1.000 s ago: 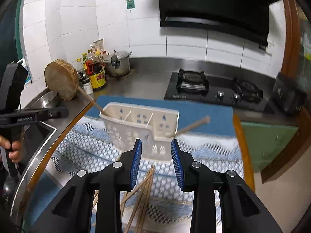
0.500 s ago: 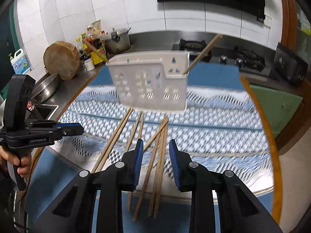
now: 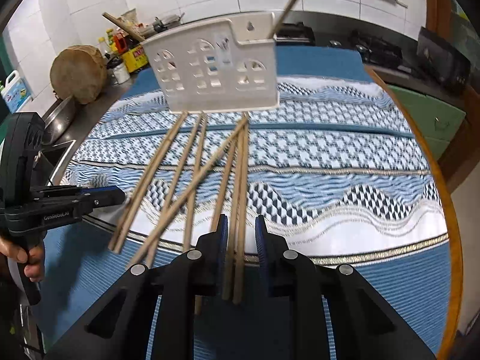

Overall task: Organize utensils
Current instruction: 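Close the left tool on another chopstick while the right tool grasps one too, then raise the chopstick in the left tool over the holder while the right tool carries its own there, then drop the chopsticks into the holder by opening the left tool while the right tool opens, then move both open tools back down to the remaining chopsticks, then close the left tool on a third chopstick while the right tool grasps another, then lift the chopstick in the left tool over the white holder while the right tool lifts its own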

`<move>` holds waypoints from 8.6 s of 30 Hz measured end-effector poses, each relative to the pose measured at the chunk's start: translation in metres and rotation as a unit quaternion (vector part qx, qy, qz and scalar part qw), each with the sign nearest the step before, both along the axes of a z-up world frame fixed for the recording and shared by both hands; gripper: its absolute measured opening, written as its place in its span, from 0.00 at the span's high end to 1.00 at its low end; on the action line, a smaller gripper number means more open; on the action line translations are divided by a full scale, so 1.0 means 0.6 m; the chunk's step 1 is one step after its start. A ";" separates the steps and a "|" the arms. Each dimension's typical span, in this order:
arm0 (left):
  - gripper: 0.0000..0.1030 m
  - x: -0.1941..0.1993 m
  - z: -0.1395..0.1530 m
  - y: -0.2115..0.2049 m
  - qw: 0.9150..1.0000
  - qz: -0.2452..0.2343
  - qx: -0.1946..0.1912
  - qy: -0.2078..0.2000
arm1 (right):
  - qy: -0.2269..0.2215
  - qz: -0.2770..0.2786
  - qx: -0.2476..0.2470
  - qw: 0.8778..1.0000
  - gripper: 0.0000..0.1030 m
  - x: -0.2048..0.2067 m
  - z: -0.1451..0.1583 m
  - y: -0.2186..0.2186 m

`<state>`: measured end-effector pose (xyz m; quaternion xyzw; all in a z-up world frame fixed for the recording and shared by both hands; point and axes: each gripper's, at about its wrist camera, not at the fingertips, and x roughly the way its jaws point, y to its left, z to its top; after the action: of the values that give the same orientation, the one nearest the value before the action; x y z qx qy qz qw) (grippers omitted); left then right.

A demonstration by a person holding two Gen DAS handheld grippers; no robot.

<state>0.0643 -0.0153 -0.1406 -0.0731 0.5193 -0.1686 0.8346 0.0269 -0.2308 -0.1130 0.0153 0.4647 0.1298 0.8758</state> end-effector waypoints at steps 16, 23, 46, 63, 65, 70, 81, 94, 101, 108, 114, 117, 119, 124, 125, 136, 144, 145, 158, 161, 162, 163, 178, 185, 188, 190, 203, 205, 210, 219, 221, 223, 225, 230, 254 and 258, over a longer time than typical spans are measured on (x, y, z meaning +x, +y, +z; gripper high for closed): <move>0.93 0.016 -0.025 -0.021 0.998 0.033 0.052 -0.007 | 0.036 -0.009 0.015 0.999 0.88 -0.001 -0.048 -0.003; 0.93 0.010 -0.027 -0.031 0.998 0.038 0.050 -0.008 | 0.034 0.000 0.000 0.999 0.88 0.000 -0.056 0.010; 0.95 0.007 -0.005 -0.022 0.998 0.032 0.031 -0.032 | -0.026 -0.003 -0.030 0.999 0.93 -0.026 0.001 0.001; 0.95 -0.015 0.123 0.008 0.988 0.048 -0.037 -0.142 | -0.142 -0.002 0.010 0.990 0.94 -0.002 0.164 -0.016; 0.95 -0.012 0.132 0.009 0.986 0.049 -0.040 -0.151 | -0.148 -0.002 0.016 0.989 0.94 0.005 0.177 -0.017; 0.95 -0.005 0.165 0.013 0.981 0.053 -0.055 -0.177 | -0.166 -0.001 0.027 0.986 0.94 0.014 0.205 -0.018; 0.95 0.019 0.250 0.021 0.976 0.032 -0.062 -0.205 | -0.224 0.016 0.020 0.974 0.94 0.041 0.300 -0.023; 0.95 0.037 0.372 0.056 0.963 0.001 -0.094 -0.251 | -0.288 0.042 -0.019 0.956 0.94 0.094 0.389 0.004; 0.95 0.062 0.406 0.067 0.960 0.016 -0.069 -0.270 | -0.248 0.042 -0.032 0.967 0.94 0.151 0.345 0.011; 0.95 0.103 0.412 0.063 0.968 0.012 -0.031 -0.249 | -0.224 0.040 -0.040 0.973 0.94 0.180 0.318 0.011; 0.95 0.141 0.394 0.052 0.974 0.010 -0.003 -0.226 | -0.210 0.040 -0.039 0.976 0.94 0.199 0.306 0.014; 0.95 0.158 0.380 0.048 0.977 0.010 -0.005 -0.213 | -0.205 0.040 -0.042 0.977 0.94 0.208 0.300 0.018; 0.95 0.168 0.370 0.044 0.979 0.010 -0.004 -0.204 | -0.201 0.039 -0.045 0.978 0.93 0.214 0.294 0.020; 0.95 0.186 0.349 0.039 0.981 0.016 -0.008 -0.191 | -0.197 0.033 -0.044 0.979 0.93 0.222 0.287 0.020; 0.95 0.187 0.346 0.037 0.981 0.016 -0.008 -0.192 | -0.198 0.031 -0.043 0.979 0.92 0.223 0.288 0.020; 0.93 0.182 0.340 0.038 0.978 0.027 -0.017 -0.208 | -0.218 0.025 -0.037 0.975 0.77 0.194 0.303 0.009; 0.83 0.163 0.350 0.046 0.973 0.038 -0.021 -0.227 | -0.228 0.021 -0.022 0.973 0.71 0.136 0.310 -0.002; 0.83 0.153 0.353 0.048 0.972 0.039 -0.020 -0.233 | -0.227 0.022 -0.019 0.973 0.71 0.125 0.307 -0.005; 0.83 0.059 0.261 0.030 0.979 0.015 0.019 -0.204 | -0.139 0.004 -0.015 0.990 0.74 0.022 0.158 -0.019; 0.83 0.048 0.214 0.026 0.984 0.014 0.020 -0.175 | -0.105 0.003 -0.004 0.994 0.78 0.010 0.117 -0.014; 0.83 0.045 0.201 0.024 0.986 0.014 0.021 -0.167 | -0.096 0.002 -0.002 0.995 0.79 0.006 0.105 -0.012; 0.83 0.042 0.184 0.021 0.987 0.013 0.024 -0.155 | -0.089 0.001 -0.005 0.996 0.79 0.003 0.092 -0.010; 0.83 0.003 0.039 -0.031 0.997 -0.011 0.034 -0.062 | 0.016 0.003 0.014 1.000 0.88 -0.002 -0.037 0.021; 0.83 0.007 0.003 -0.049 0.998 -0.018 0.037 -0.040 | 0.032 0.005 0.007 0.999 0.89 -0.002 -0.060 0.028; 0.83 0.012 -0.007 -0.052 0.999 -0.016 0.038 -0.033 | 0.030 0.006 0.002 1.000 0.90 0.000 -0.060 0.030; 0.83 0.016 -0.013 -0.052 0.999 -0.014 0.037 -0.029 | 0.031 0.006 0.002 1.000 0.91 0.000 -0.060 0.028; 0.93 0.020 -0.024 -0.071 0.996 0.004 0.074 -0.040 | 0.017 0.002 -0.012 1.000 0.93 -0.005 -0.051 0.028; 0.93 0.022 -0.023 -0.065 0.997 0.006 0.069 -0.038 | 0.005 0.003 -0.017 1.000 0.93 -0.010 -0.038 0.025; 0.93 0.023 -0.023 -0.062 0.998 0.001 0.053 -0.025 | -0.032 0.007 -0.032 0.999 0.93 -0.017 -0.003 0.025; 0.90 0.005 -0.026 -0.052 0.999 0.018 0.029 -0.019 | -0.091 0.008 -0.025 0.996 0.93 -0.019 0.070 0.019; 0.91 -0.002 -0.028 -0.051 0.999 0.014 0.035 -0.026 | -0.100 0.009 -0.023 0.995 0.93 -0.021 0.083 0.022; 0.92 -0.007 -0.028 -0.053 0.999 0.011 0.044 -0.029 | -0.108 0.010 -0.022 0.994 0.93 -0.020 0.094 0.023; 0.93 -0.006 -0.026 -0.056 0.998 0.011 0.046 -0.029 | -0.115 0.012 -0.021 0.993 0.93 -0.020 0.103 0.023; 0.94 -0.009 -0.001 -0.045 0.999 0.015 0.030 -0.041 | -0.139 0.014 -0.021 0.990 0.93 -0.019 0.138 0.018; 0.94 0.032 0.186 -0.015 0.987 0.000 -0.028 -0.158 | -0.232 0.024 0.006 0.972 0.94 0.040 0.292 0.007; 0.94 0.032 0.150 -0.013 0.993 -0.012 -0.022 -0.118 | -0.239 0.024 0.004 0.971 0.94 0.039 0.299 0.005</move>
<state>0.0836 -0.0229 -0.0507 -0.0652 0.4141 -0.1974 0.8862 0.0505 -0.2276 0.0661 -0.0233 0.2414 0.1525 0.9581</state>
